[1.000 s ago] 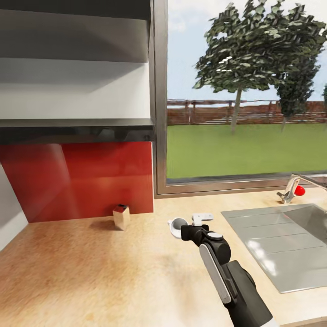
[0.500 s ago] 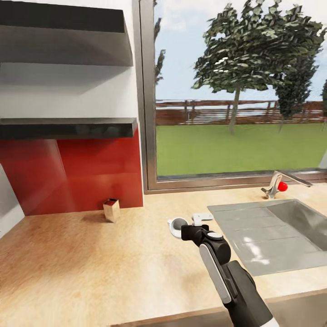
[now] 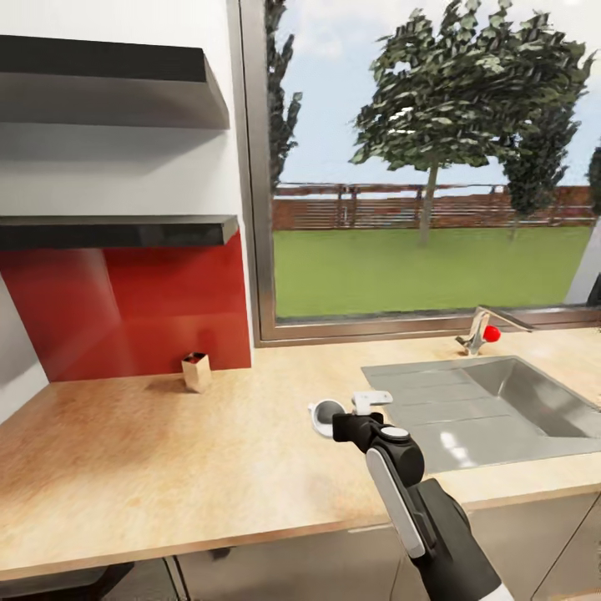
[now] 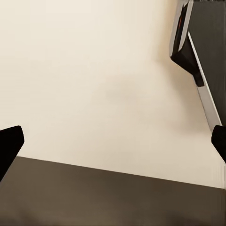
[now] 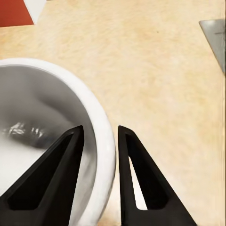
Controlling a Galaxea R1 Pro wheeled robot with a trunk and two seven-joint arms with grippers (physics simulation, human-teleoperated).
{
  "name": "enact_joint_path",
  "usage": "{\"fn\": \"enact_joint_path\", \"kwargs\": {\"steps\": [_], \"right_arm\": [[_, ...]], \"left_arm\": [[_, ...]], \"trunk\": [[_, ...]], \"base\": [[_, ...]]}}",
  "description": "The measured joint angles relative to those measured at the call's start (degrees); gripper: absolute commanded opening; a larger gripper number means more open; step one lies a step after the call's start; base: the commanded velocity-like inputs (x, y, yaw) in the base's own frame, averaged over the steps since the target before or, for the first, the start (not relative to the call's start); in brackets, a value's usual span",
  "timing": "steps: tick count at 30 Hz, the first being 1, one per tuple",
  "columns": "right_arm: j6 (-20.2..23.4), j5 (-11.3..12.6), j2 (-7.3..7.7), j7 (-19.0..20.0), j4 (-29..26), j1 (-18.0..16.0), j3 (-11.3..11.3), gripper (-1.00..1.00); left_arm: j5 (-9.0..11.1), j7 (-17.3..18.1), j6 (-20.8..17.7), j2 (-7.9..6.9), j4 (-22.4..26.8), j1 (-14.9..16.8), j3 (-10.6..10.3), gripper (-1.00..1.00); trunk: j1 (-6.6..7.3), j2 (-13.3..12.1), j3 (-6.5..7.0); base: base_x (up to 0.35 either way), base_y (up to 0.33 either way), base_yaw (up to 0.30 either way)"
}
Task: Set up a coffee station on the kitchen countertop: keep the coffee maker on the countertop, move the bottle of coffee from the kitchen shelf to the counter next to the coffee maker, place a paper coffee filter on top of the coffee maker, put the saucer next to the coffee maker with the coffee cup on the saucer, and place the electric kettle next to the coffee maker.
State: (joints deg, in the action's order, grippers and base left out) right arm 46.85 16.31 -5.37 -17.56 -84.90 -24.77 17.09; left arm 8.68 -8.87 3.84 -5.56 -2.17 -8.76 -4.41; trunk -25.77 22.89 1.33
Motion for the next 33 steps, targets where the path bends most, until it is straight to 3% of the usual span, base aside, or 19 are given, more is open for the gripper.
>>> {"fn": "enact_joint_path", "kwargs": {"steps": [19,33], "right_arm": [[0.0,-0.1,0.45,0.2,0.2,0.1,0.2,-1.0],[0.0,-0.1,0.72,0.3,0.3,0.3,0.3,-1.0]], "left_arm": [[0.0,-0.2,0.7,0.01,0.4,0.0,0.3,1.0],[0.6,-0.2,0.9,0.0,0.6,0.5,0.4,1.0]], "trunk": [[0.01,0.0,0.0],[0.01,0.0,0.01]], "base": [[0.108,-0.265,0.0],[-0.147,-0.234,-0.178]]}}
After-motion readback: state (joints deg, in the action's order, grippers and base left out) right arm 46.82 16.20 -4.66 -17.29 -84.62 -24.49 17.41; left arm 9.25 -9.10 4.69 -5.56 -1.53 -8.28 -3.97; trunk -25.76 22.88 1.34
